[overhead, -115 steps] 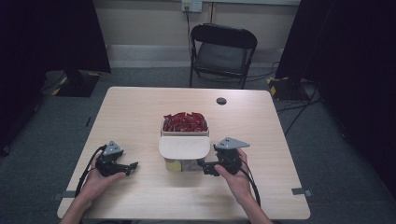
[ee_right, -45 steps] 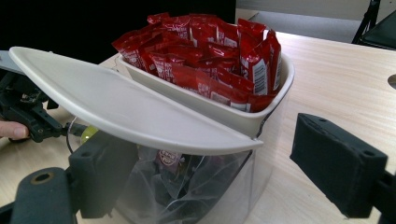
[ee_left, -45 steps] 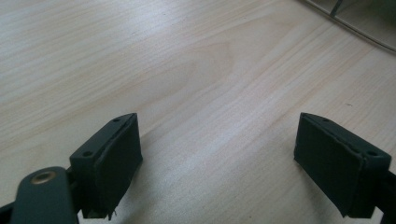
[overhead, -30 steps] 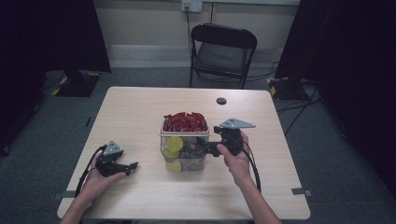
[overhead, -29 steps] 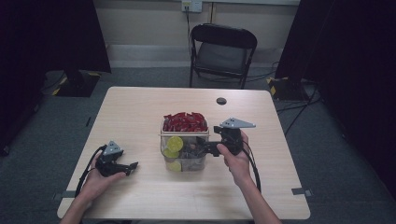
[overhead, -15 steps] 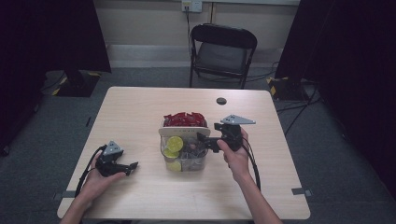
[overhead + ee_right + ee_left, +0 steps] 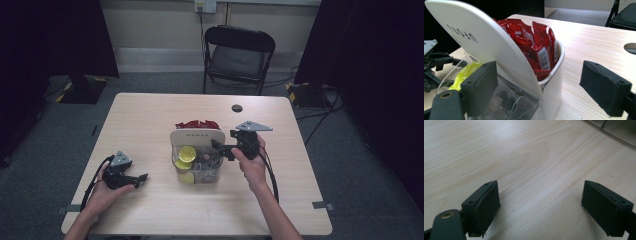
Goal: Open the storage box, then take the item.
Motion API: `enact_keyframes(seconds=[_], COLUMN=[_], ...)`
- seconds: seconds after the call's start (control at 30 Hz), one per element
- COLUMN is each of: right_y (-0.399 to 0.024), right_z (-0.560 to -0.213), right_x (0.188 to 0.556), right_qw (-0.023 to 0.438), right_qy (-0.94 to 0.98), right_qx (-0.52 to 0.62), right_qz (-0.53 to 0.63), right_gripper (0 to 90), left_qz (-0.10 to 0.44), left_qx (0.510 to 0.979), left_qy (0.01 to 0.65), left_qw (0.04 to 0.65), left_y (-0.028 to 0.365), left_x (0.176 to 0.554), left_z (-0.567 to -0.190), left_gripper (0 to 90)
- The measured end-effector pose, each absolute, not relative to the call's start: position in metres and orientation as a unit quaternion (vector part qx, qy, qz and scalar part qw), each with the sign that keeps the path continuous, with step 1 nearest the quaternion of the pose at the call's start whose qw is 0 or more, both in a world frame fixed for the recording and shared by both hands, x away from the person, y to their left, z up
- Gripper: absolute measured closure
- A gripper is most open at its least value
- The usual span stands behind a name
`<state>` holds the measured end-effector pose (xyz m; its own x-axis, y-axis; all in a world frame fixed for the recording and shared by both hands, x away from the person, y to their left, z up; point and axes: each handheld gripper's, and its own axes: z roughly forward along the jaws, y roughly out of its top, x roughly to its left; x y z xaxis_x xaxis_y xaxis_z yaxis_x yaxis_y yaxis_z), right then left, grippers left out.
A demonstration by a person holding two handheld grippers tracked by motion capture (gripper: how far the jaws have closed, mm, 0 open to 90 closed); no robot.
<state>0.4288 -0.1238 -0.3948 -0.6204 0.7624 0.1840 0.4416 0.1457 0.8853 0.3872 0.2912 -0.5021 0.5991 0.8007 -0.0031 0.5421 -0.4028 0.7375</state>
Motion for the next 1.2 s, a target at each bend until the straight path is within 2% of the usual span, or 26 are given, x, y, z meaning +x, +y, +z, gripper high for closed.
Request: enact_keyframes(seconds=[0.3, 0.5, 0.73, 1.2], right_y=[-0.123, -0.125, -0.124, -0.125], right_z=[-0.397, -0.396, -0.396, -0.396], right_x=[0.434, 0.435, 0.434, 0.435], right_qw=[0.168, 0.163, 0.165, 0.16], right_qy=[0.734, 0.73, 0.73, 0.731], right_qx=[0.417, 0.425, 0.424, 0.427], right_qz=[0.509, 0.511, 0.509, 0.508], right_gripper=[13.7, 13.3, 13.5, 13.3], left_qz=[0.181, 0.172, 0.16, 0.137], left_qx=[0.821, 0.821, 0.808, 0.802], left_qy=[0.409, 0.412, 0.415, 0.399], left_qw=[0.356, 0.356, 0.388, 0.423], left_y=[0.292, 0.291, 0.292, 0.282], left_x=[0.386, 0.385, 0.381, 0.376], left_z=[-0.501, -0.498, -0.488, -0.474], left_gripper=[16.3, 20.9, 24.0, 24.7])
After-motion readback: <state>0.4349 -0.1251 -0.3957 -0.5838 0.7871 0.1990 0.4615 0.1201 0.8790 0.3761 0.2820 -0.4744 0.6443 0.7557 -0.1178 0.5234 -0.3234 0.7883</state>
